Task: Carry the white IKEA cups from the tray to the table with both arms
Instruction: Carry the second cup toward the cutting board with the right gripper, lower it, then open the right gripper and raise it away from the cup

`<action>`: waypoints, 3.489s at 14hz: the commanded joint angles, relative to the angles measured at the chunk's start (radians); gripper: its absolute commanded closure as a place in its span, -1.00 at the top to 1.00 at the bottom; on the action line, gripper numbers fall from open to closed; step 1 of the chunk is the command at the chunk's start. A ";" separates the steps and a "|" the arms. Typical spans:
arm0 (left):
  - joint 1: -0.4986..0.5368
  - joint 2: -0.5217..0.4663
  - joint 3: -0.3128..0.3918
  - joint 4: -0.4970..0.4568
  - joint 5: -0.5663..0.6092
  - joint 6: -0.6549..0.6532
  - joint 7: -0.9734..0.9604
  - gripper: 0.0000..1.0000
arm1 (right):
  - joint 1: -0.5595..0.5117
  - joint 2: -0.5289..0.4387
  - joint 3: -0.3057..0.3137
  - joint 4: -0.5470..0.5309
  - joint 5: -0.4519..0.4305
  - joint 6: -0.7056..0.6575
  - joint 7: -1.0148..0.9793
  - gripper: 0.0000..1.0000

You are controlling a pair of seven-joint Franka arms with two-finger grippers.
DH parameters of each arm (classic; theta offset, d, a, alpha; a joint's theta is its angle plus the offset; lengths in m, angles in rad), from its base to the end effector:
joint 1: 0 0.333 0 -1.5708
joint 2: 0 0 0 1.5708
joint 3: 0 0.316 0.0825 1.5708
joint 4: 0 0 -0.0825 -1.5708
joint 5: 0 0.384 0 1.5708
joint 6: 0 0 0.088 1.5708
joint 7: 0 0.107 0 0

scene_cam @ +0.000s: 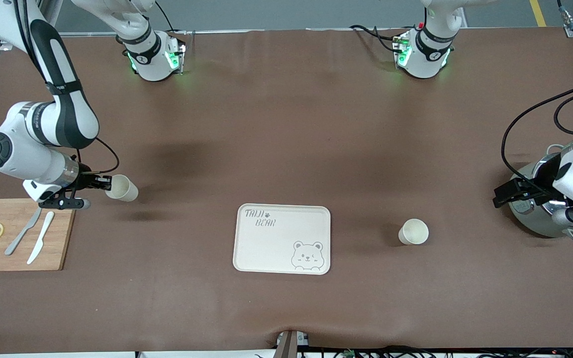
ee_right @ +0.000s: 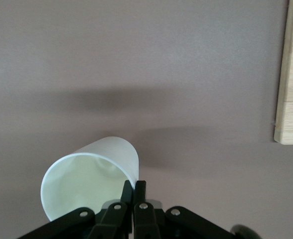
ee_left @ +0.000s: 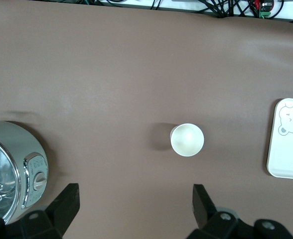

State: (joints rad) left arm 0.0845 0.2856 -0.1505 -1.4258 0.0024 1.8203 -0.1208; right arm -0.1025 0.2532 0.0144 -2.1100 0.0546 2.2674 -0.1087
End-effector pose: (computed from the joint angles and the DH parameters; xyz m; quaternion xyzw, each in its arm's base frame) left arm 0.6578 -0.0303 0.5458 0.9977 0.0313 0.0539 0.0249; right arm 0.5627 -0.0484 0.2879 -0.9986 0.0084 0.0455 0.0265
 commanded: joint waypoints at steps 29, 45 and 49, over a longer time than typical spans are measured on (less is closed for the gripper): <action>0.032 0.001 0.016 0.001 -0.018 -0.018 0.012 1.00 | -0.071 0.204 0.019 0.615 0.001 -0.645 -0.132 1.00; 0.047 0.001 0.016 0.001 -0.019 -0.018 0.013 1.00 | 0.041 -0.007 0.025 0.809 -0.102 -0.810 -0.117 1.00; 0.049 0.001 0.014 0.001 -0.019 -0.018 0.013 1.00 | 0.046 -0.144 0.025 0.722 -0.056 -0.832 -0.054 1.00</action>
State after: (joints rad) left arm 0.1303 0.2937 -0.1376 -1.4288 0.0023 1.8183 -0.1200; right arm -0.0608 0.1965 0.0380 -1.2977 -0.0271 1.4266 -0.2053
